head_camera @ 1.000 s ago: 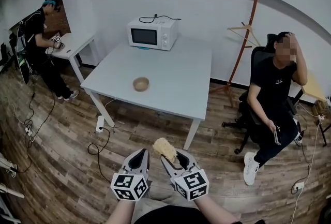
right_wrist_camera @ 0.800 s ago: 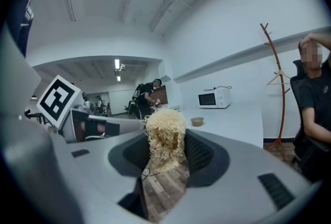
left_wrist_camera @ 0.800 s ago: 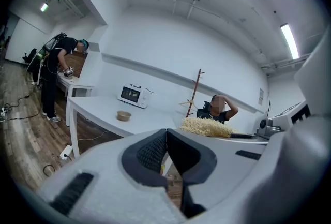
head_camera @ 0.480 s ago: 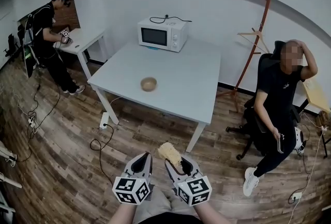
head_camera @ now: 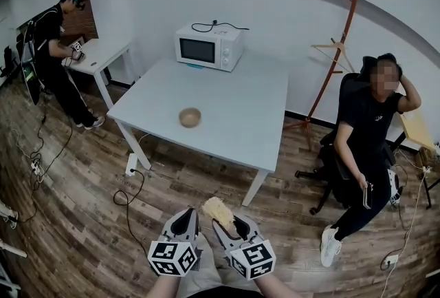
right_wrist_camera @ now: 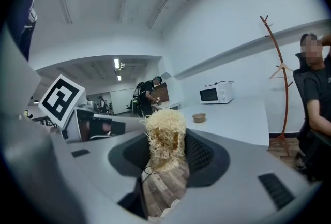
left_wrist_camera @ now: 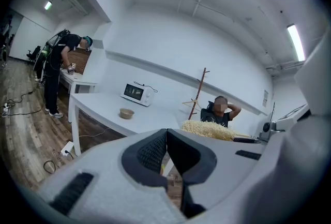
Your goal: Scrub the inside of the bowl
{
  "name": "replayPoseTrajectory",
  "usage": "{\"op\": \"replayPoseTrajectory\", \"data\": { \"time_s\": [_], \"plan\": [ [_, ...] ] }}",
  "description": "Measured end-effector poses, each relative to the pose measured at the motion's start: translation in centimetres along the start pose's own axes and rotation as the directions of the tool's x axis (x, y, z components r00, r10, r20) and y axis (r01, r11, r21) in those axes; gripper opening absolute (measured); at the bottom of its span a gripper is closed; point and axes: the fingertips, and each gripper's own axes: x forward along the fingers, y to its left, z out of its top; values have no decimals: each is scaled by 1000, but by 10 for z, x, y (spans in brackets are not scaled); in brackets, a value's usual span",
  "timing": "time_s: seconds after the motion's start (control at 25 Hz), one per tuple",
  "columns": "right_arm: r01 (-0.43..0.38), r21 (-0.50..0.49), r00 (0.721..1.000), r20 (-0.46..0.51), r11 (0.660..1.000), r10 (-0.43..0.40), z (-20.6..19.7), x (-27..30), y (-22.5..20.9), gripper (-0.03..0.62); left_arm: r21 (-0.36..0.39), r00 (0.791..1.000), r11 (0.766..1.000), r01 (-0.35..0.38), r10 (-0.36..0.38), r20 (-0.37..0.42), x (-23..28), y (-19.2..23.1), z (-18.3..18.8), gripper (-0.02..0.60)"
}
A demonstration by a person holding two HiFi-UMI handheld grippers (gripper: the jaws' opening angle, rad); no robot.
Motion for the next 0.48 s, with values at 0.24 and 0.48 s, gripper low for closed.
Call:
{"op": "replayPoseTrajectory", "data": {
  "time_s": [0.24, 0.48],
  "plan": [
    [17, -23, 1000, -23, 1000, -17, 7, 30, -17, 179, 7, 1000, 1000, 23, -23, -4, 31, 16, 13, 18],
    [42, -11, 999, -28, 999, -43, 16, 73, -37, 178, 13, 999, 999, 44, -44, -14, 69, 44, 31, 18]
  ]
}}
